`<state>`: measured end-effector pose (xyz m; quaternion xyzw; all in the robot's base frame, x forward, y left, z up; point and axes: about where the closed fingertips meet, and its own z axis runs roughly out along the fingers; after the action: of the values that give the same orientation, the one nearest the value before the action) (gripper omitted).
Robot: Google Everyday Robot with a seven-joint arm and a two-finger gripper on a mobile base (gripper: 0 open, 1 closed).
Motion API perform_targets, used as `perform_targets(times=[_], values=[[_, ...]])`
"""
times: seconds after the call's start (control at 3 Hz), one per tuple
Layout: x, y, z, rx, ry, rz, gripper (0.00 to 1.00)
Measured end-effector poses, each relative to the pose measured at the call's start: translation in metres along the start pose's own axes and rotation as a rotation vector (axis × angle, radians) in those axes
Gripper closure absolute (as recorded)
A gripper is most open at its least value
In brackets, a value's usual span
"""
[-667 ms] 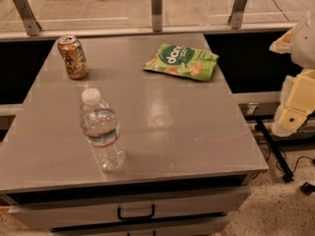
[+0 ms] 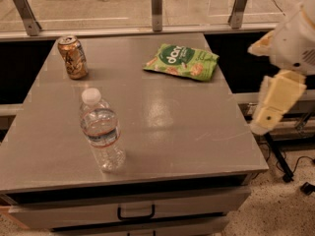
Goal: Move water bottle near green rice chip bag
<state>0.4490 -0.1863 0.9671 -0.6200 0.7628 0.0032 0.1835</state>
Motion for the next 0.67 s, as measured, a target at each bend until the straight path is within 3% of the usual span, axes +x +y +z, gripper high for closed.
perform_targets(times=[0.67], values=[[-0.142, 0.017, 0.068, -0.182, -0.331, -0.134, 0.00]])
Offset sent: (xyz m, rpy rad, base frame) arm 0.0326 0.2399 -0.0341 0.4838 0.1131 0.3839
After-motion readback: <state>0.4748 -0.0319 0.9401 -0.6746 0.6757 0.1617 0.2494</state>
